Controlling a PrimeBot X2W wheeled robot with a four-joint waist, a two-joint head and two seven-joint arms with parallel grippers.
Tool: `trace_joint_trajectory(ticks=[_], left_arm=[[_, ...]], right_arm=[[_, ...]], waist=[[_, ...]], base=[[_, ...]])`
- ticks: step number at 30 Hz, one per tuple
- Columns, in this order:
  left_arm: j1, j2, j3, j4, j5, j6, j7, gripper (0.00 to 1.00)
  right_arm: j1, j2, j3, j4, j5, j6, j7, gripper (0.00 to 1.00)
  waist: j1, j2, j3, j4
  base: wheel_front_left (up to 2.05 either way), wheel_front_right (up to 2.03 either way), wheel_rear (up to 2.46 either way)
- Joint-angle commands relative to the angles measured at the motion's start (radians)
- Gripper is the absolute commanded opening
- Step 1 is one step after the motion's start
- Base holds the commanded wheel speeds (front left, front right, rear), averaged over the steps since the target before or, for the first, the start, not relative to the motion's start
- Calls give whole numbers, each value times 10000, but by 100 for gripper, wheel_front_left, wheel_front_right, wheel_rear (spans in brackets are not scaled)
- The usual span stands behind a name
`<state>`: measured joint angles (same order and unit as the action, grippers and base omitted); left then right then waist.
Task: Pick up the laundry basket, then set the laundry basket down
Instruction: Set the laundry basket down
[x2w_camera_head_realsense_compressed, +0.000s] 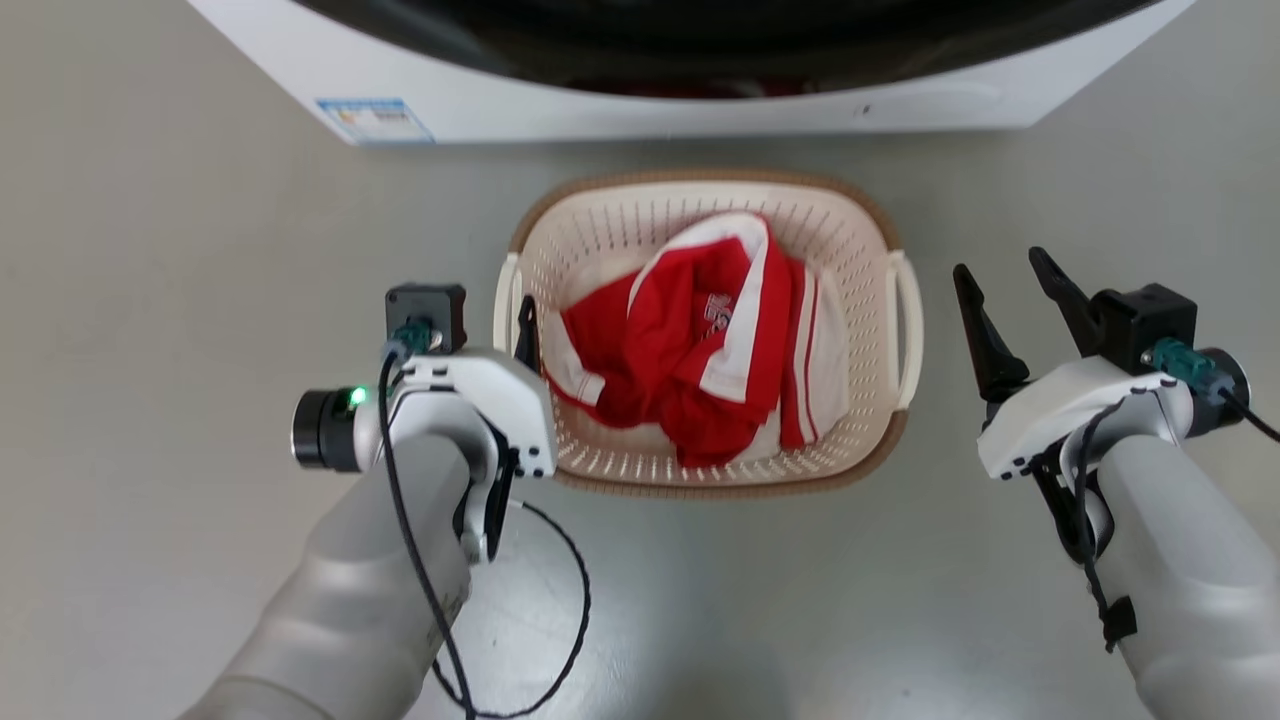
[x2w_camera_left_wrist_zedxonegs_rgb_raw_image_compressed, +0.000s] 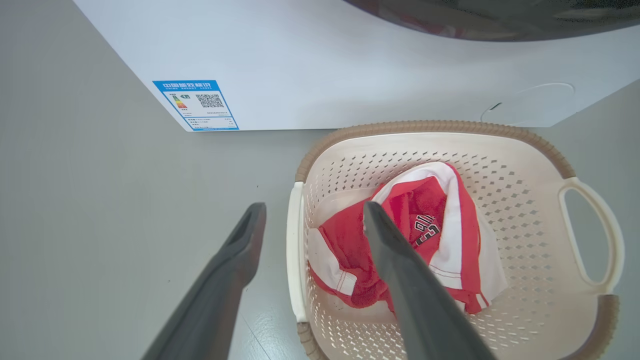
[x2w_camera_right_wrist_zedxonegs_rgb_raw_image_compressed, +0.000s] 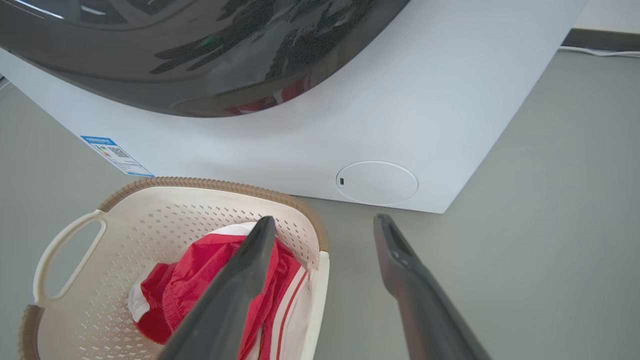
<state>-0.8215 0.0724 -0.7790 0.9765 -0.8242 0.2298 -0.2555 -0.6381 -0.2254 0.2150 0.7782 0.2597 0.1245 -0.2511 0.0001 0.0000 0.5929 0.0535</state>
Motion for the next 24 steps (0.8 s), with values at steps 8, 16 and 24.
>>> trace_joint_trajectory(ticks=[8,16,24], left_arm=[[1854,400,1958,-1682,1820,-146,-62,100],[3125,459,3058,-2347,2856,-499,-62,100],[4257,552,4352,-3148,3543,-815,-62,100]], right_arm=[[1177,215,-511,-859,-755,62,-107,100],[1861,309,-542,-1220,-1204,62,-107,100],[2433,386,-689,-1668,-1468,62,-107,100]], waist=[[0,0,-2168,-218],[0,0,-3583,-263],[0,0,-4769,-446]], base=[[0,0,0],[0,0,0],[0,0,0]])
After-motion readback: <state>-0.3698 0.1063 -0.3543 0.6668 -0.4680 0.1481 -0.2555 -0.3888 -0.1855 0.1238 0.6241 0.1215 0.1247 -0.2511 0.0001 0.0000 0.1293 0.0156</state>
